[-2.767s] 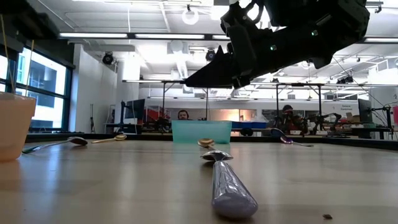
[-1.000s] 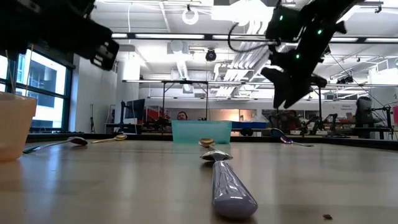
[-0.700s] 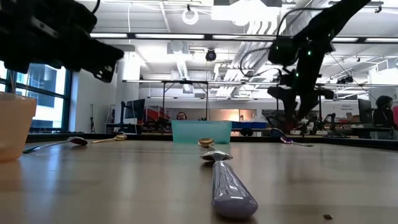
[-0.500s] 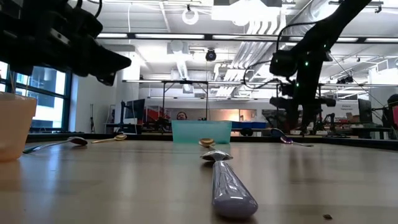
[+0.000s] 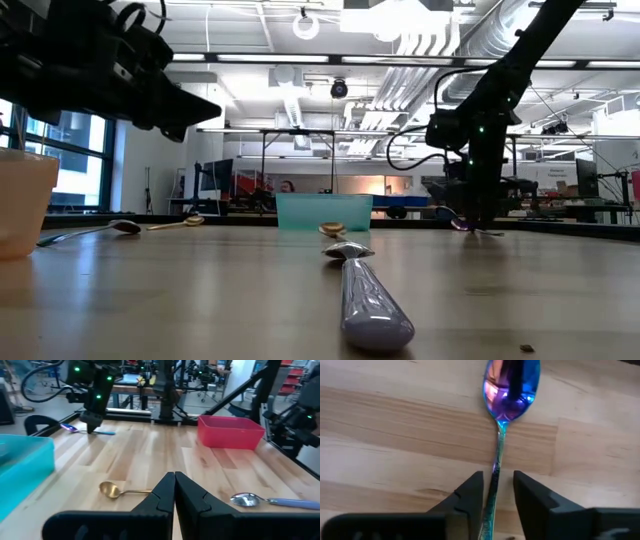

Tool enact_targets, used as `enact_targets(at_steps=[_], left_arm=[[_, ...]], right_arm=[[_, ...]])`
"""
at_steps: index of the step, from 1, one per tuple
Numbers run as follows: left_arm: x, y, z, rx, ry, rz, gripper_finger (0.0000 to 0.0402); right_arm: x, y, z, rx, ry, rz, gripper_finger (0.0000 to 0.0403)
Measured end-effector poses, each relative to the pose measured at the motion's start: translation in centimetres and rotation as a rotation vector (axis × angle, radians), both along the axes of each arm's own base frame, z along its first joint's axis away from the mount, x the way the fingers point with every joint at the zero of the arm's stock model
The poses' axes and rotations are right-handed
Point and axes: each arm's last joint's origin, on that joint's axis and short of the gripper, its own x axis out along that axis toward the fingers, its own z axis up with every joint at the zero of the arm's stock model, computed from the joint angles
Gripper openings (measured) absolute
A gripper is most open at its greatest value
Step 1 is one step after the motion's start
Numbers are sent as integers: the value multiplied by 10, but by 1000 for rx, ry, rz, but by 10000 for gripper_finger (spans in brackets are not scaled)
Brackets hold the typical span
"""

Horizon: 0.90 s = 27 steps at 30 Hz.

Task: Sort silverware by color (type)
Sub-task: Put the violet spoon into the blue bin

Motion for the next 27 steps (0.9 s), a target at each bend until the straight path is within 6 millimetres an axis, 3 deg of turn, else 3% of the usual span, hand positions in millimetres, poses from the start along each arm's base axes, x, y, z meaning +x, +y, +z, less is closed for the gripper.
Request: enact_targets(at_steps=[9,19,27], left_arm=[[-1,10,0,0,0,58,0],[-3,21,-3,5,31,123,0],[-6,31,-6,14,63,180,0]], right_arm=[[9,6,-2,10,-5,91,6],[26,23,6,50,-75,221,3],[60,44,38,27,-158,362,1]])
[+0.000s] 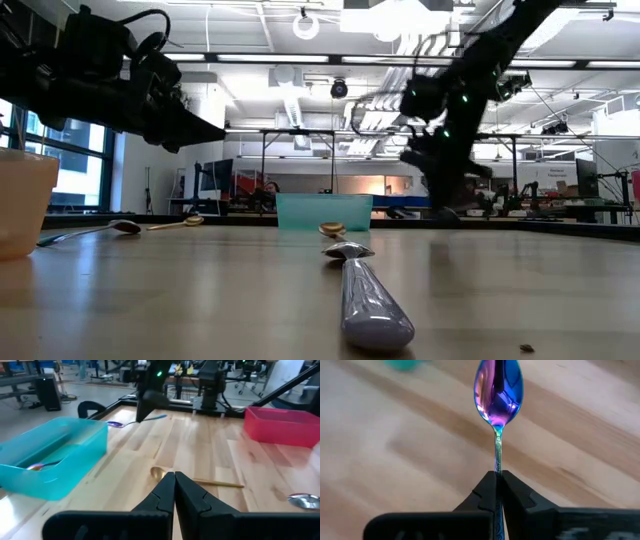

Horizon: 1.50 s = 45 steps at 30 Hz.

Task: Sort silverware by color (type)
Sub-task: Put the violet spoon into the blue bin, then put the gold spoon into the pink bin

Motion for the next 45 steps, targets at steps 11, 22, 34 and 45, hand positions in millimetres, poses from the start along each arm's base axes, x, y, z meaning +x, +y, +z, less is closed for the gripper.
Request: enact_targets(at_steps=[11,22,34,45], left_arm=[[-1,3,-2,-3,20,16,0],[-1,3,-2,10,24,12,0],[-1,2,-3,-18,28,13,0],[-1,2,-3,-26,27,15,0]], right_arm=[[58,17,82,-148,-138,132,0],[144,-25,91,-360,-39,522,0],[173,-87,31,-251,112,598,0],[166,-96,28,-207,99,522,55]])
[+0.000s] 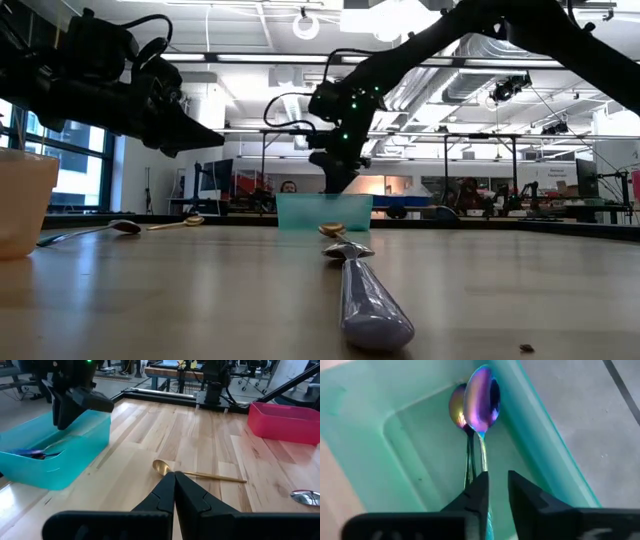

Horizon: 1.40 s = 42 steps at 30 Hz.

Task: Sort silverware by color (type)
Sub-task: Put the gold spoon into the pink bin

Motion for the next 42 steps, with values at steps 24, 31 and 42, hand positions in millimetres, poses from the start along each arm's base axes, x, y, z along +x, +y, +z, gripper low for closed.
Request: enact_targets(at_steps=[24,31,42], left_arm=[[-1,0,-5,-69,37,23,0],[-1,0,-5,-88,39,28,0],[-1,0,-6,-117,45,36,0]], right_arm=[[4,211,-10,247,2,-366,59],[-1,231,-27,250,-37,-516,126],[-8,218,-59,301,-141,-543,109]])
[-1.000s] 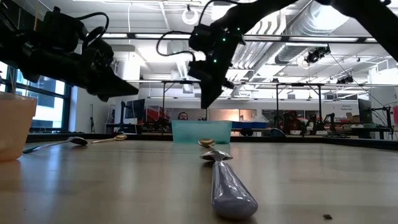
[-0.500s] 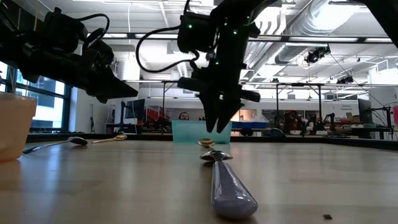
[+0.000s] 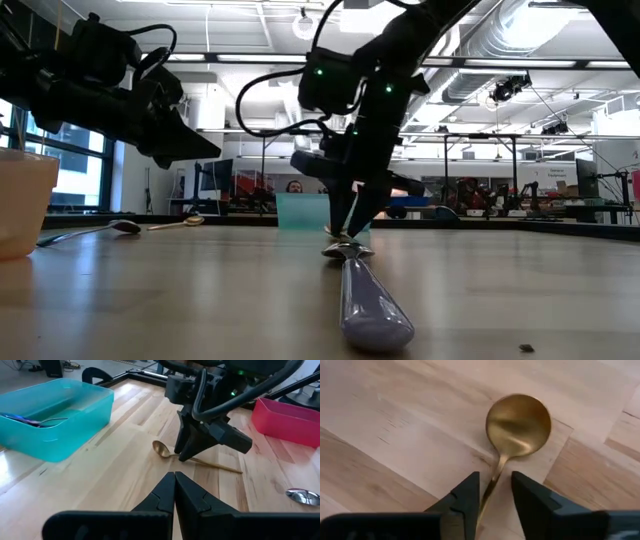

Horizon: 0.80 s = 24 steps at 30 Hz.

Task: Sort silverware by color (type)
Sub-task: Put the gold spoon into the pink bin

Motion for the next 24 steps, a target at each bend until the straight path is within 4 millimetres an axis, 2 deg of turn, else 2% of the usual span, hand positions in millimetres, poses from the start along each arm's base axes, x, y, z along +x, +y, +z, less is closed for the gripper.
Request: enact_targets(at_steps=[3,8,10,13,18,24], left_arm=[[0,0,0,0,0,0,0],[0,0,0,1,0,0,0],[0,0,0,0,1,0,0],[-1,0,-2,-5,18,0,0],[-1,0,-2,-6,23,0,0],[-1,0,-2,-6,24,0,0]], right_arm=[[-3,0,-2,-4,11,5,83],[-2,1,-1,8,11,69,15],[-2,2,1,22,2,96,6],[-4,6,8,74,-13,127,12],[-11,20,37,77,-48,181,3],[-38,47,76,124,-7,161,1]])
